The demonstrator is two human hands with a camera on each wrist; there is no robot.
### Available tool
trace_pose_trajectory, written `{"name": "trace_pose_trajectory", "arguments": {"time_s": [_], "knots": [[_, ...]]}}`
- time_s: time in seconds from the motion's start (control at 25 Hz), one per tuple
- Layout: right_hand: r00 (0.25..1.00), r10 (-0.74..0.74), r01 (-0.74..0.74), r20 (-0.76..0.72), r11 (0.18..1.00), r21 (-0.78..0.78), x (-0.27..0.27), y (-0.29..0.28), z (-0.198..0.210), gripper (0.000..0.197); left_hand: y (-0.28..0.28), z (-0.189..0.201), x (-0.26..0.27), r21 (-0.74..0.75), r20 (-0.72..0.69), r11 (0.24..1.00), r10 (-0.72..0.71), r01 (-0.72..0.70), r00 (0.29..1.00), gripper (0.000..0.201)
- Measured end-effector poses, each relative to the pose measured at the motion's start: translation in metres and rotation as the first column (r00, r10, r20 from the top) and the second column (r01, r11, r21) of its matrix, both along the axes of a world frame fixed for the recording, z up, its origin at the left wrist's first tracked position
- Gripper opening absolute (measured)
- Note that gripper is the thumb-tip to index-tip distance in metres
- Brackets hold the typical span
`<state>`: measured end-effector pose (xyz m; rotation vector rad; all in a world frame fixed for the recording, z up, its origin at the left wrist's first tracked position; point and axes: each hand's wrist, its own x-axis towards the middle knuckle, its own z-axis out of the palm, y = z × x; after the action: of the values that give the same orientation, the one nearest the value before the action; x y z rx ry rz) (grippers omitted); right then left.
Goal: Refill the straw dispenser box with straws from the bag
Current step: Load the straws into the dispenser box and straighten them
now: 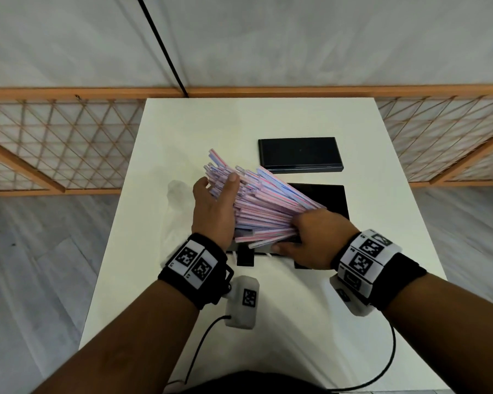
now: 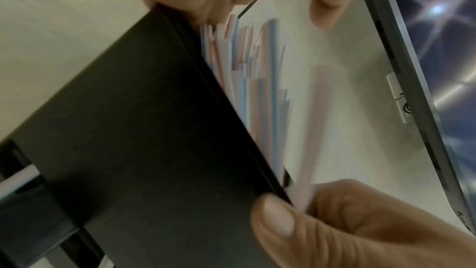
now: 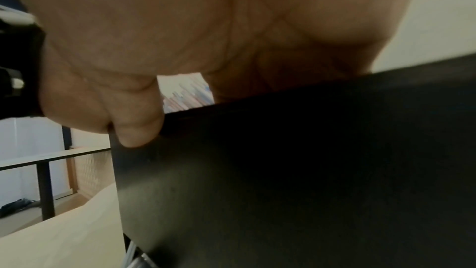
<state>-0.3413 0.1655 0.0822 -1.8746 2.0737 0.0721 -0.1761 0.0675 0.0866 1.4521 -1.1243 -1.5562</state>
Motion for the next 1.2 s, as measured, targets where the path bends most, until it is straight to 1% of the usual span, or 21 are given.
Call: {"name": "trace_pose_trajectory", "arguments": {"time_s": [0.04,0.12,0.16,0.28,0.36,0.4,0.52,0.6,0.68,0.76,0.8,0.88,0.92,1.0,1.04,1.12,1.2], "knots": [[1.0,-0.009,0.008,0.023,1.0,0.026,0.001,-0.002,0.0,0.05,0.001,-0.002,0.0,-0.008,0.007,1.0,-0.004,0.004,1.0,0.087],[0.99,0.013,-0.015,0.14,1.0,0.017,0.002,-0.007,-0.001,0.044,0.002,-0.004,0.002,-0.034,0.033,0.999,-0.018,0.019,0.999,0.073],[0.986,0.014,-0.02,0.168,0.999,0.034,0.001,-0.01,-0.001,0.046,0.002,-0.006,0.002,-0.053,0.042,0.998,-0.02,0.022,0.999,0.066],[0.99,-0.048,0.029,0.13,0.989,0.148,-0.001,-0.016,-0.003,0.06,0.004,-0.006,0.001,-0.079,0.025,0.996,-0.041,0.043,0.999,0.052],[0.991,-0.07,0.054,0.117,0.989,0.135,-0.001,-0.022,-0.005,0.069,0.006,-0.006,0.001,-0.087,0.009,0.995,-0.045,0.045,0.999,0.045],[0.989,-0.074,0.06,0.132,0.992,0.107,-0.001,-0.026,-0.006,0.068,0.006,-0.006,0.002,-0.088,0.007,0.995,-0.044,0.045,0.999,0.047],[0.983,-0.07,0.062,0.172,0.997,0.054,-0.003,-0.027,-0.003,0.046,0.006,-0.006,0.003,-0.061,-0.001,0.997,-0.045,0.045,0.999,0.073],[0.982,-0.061,0.064,0.179,0.998,-0.008,-0.008,-0.022,0.001,0.037,0.004,-0.007,0.004,-0.033,0.006,0.999,-0.039,0.039,0.999,0.08],[0.979,-0.023,0.05,0.203,0.99,-0.131,-0.012,-0.014,0.004,0.036,0.003,-0.009,0.005,-0.016,0.005,0.999,-0.038,0.038,0.999,0.074],[0.969,0.038,0.011,0.245,0.98,-0.196,-0.013,-0.007,0.002,0.036,0.003,-0.009,0.005,-0.016,-0.014,0.999,-0.04,0.04,0.999,0.07],[0.963,0.073,-0.02,0.261,0.98,-0.2,-0.011,-0.004,-0.001,0.04,0.003,-0.009,0.004,-0.02,-0.016,0.999,-0.043,0.042,0.999,0.068],[0.962,0.099,-0.052,0.255,0.982,-0.184,-0.005,-0.002,-0.007,0.053,0.005,-0.008,0.004,-0.039,-0.005,0.998,-0.051,0.051,0.999,0.06],[0.969,0.089,-0.046,0.232,0.982,-0.183,-0.002,-0.001,-0.01,0.059,0.006,-0.007,0.004,-0.052,0.0,0.997,-0.056,0.056,0.998,0.054],[0.981,0.075,-0.042,0.177,0.982,-0.184,0.0,-0.004,-0.013,0.065,0.007,-0.006,0.003,-0.069,0.005,0.996,-0.056,0.056,0.998,0.044],[0.983,0.076,-0.048,0.165,0.985,-0.168,0.0,-0.006,-0.013,0.065,0.007,-0.005,0.004,-0.067,0.001,0.996,-0.057,0.056,0.998,0.044],[0.977,0.091,-0.064,0.192,0.987,-0.146,0.0,-0.008,-0.011,0.057,0.007,-0.005,0.004,-0.057,-0.018,0.997,-0.06,0.059,0.998,0.045],[0.975,0.113,-0.079,0.193,0.981,-0.176,0.0,-0.007,-0.009,0.05,0.007,-0.006,0.004,-0.06,-0.027,0.996,-0.063,0.061,0.998,0.045]]}}
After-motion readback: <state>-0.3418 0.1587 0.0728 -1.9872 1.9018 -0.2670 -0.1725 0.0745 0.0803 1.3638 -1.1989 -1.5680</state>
